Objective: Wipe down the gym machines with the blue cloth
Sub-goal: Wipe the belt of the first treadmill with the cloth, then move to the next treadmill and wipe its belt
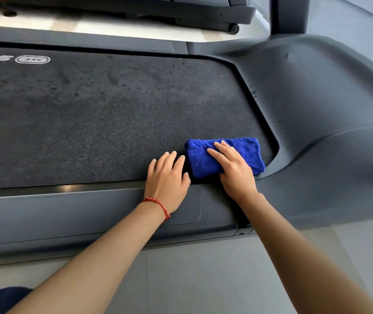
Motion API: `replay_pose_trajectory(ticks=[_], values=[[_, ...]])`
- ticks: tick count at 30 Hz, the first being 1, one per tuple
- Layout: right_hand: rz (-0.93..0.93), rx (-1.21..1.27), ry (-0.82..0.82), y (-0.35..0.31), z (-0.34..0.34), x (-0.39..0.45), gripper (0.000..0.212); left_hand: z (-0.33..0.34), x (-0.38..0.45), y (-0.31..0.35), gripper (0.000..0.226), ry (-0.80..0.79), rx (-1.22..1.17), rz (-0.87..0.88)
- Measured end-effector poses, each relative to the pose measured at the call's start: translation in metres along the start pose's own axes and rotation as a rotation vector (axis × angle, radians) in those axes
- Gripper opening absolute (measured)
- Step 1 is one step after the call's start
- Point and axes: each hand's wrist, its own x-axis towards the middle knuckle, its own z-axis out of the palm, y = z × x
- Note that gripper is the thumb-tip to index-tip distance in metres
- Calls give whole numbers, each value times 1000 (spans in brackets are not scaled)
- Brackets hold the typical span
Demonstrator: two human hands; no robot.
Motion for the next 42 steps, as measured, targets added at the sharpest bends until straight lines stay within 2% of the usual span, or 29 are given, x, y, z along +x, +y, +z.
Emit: replay_pose_trajectory(ticks=[6, 14, 21, 31, 36, 42], values=[[-114, -75, 68, -2, -2, 2, 54, -13, 4, -10, 48, 27, 29, 54], [-143, -103, -29, -16, -21, 3, 52, -39, -17, -24, 47, -11, -2, -10], [-332, -113, -74, -39, -38, 1, 43, -78, -38, -30, 45, -41, -42, -88], [-348, -76, -57, -88, -76, 3, 41, -149, -71, -31, 43, -85, -55, -140], [-385, -70, -66, -114, -111, 3, 45, -189, -77, -25, 43, -100, -78, -174], [-384, -21, -71, -148, -153, 6, 38, -246, -95, -14, 43, -114, -79, -224]])
